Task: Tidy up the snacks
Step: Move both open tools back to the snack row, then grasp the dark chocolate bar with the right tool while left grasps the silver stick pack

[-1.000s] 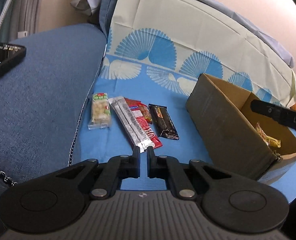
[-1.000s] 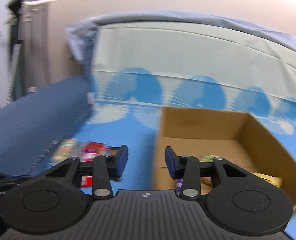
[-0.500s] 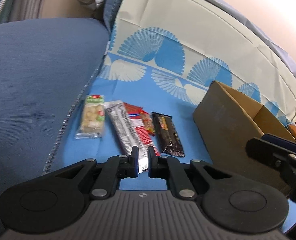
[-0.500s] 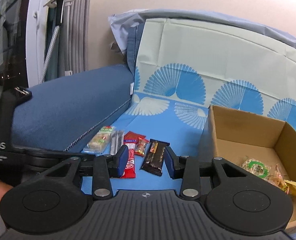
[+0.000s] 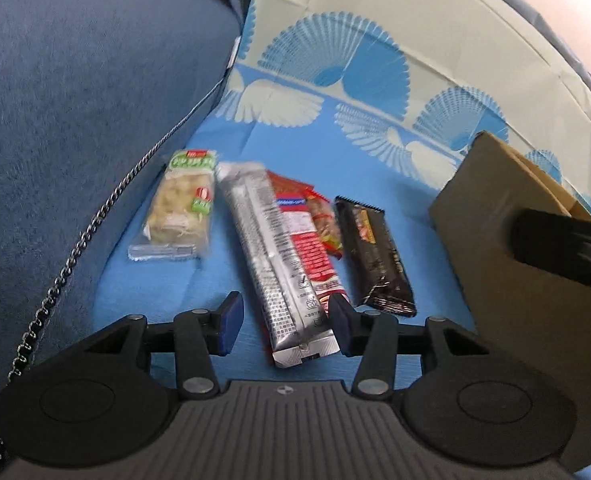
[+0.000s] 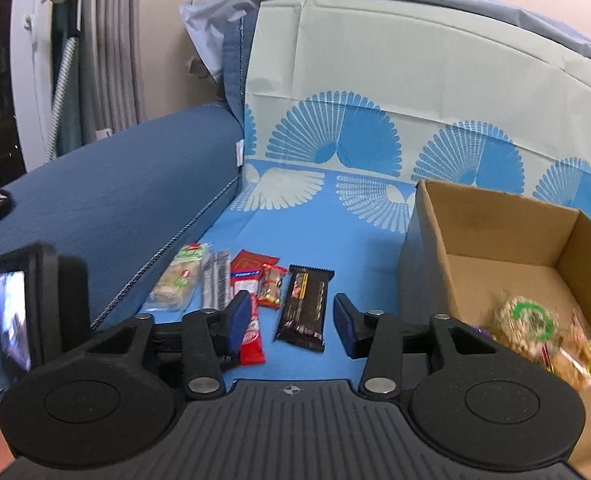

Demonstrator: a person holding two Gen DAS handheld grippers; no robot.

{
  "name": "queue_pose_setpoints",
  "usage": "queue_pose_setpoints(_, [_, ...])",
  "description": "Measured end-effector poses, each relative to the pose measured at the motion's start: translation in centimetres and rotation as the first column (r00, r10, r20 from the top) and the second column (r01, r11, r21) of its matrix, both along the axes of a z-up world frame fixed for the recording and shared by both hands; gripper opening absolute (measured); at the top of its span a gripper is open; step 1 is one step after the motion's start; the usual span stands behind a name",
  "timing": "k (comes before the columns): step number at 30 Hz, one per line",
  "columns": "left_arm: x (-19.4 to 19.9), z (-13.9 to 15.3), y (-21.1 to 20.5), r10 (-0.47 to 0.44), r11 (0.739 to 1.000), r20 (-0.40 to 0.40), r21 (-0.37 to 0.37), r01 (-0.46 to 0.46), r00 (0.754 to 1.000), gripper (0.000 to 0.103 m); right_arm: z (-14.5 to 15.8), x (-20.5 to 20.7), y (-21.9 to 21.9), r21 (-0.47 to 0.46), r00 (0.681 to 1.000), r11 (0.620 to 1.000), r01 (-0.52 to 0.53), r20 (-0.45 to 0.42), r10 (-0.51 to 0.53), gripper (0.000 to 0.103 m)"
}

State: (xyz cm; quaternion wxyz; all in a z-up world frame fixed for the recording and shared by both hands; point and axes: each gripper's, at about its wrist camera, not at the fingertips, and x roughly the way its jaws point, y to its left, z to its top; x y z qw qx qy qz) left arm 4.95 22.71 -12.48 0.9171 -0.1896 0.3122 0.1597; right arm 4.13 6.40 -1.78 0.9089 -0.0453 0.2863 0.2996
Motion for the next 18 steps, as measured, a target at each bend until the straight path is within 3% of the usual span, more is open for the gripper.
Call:
queue_pose_setpoints(1, [-0.1, 0.0, 0.3, 0.003, 1.000, 0.004, -0.010, -0.003, 1.000, 0.045, -0.3, 0.8, 0.6, -0.003, 1.000, 1.000, 0.004, -0.015, -0.004, 0.056])
queue_pose_setpoints(3, [-0.4, -0.1, 1.0, 0.010, 0.999, 0.008, -0.040, -0.009, 1.000, 0.020, -1.3, 2.7, 2.2, -0.014, 0.998, 1.000, 0.017, -0.065, -0.017, 0.060])
queue_pose_setpoints(5, [-0.9, -0.1, 1.8, 0.034, 0.996, 0.015, -0.077, -0.033, 0.999, 0.012, -2.6, 4.5, 3.7, -0.029, 0.993, 0.999, 0.032, -0.110, -0.035, 0.062])
queue_pose_setpoints(10, [-1.3, 0.0, 2.5, 0.074, 0.993, 0.009, -0.095, -0.073, 0.997, 0.015, -6.4, 8.7, 7.0, -0.101, 0.977, 0.993, 0.065, -0.195, -0.084, 0.070])
queue_pose_setpoints(12, [-1.1, 0.0, 2.4, 0.068, 0.994, 0.010, -0.091, -0.067, 0.998, 0.023, -7.6, 9.7, 7.9, -0.126, 0.972, 0.990, 0.057, -0.220, -0.084, 0.070])
queue_pose_setpoints(16, [-0.9, -0.1, 2.4, 0.063, 0.995, 0.005, -0.083, -0.062, 0.998, 0.023, -9.8, 10.8, 8.7, -0.185, 0.964, 0.982, 0.047, -0.249, -0.093, 0.068])
queue_pose_setpoints(18, [-0.8, -0.1, 2.3, 0.058, 0.995, 0.004, -0.077, -0.058, 0.998, 0.021, -10.3, 10.8, 8.4, -0.172, 0.963, 0.984, 0.045, -0.254, -0.088, 0.065])
